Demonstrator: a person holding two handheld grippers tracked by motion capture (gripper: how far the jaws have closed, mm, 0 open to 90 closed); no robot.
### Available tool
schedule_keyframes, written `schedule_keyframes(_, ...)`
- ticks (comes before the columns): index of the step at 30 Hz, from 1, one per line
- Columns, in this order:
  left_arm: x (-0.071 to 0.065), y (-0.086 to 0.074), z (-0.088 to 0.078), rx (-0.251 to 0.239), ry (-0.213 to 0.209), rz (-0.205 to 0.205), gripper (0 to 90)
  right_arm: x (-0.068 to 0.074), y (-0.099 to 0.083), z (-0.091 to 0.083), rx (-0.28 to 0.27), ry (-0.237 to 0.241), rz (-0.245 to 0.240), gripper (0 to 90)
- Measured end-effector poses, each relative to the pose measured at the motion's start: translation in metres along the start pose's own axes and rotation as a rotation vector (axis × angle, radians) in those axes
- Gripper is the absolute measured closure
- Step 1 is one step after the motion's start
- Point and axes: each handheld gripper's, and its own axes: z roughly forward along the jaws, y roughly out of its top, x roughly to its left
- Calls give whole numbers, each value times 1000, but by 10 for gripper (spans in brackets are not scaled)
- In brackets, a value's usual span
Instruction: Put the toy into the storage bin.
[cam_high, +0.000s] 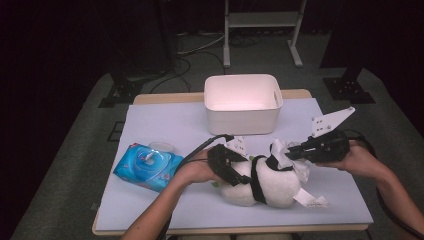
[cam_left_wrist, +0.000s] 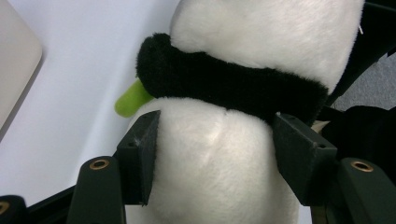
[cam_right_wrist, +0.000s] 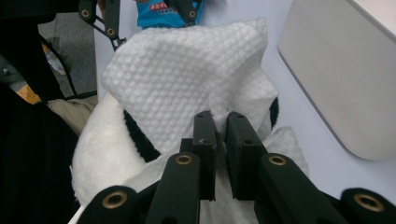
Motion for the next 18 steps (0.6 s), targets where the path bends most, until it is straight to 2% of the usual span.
schedule_keyframes(3,0,1,1,3,6,-3,365,2,-1,-1,11,-2,-6,819)
schedule_keyframes(6,1,1,2,2,14,-19,367,4,-3,-2,11,17,-3,819)
schedule_keyframes(11,2,5,5,14,19,-12,367,7,-5,0,34,33,-12,819)
schedule_keyframes(15,3,7,7,12,24,-24,365,8,-7,-1,23,56,-7,819)
schedule_keyframes(18,1,9,9,13,23,-18,356,8,-8,0,47,46,-17,819)
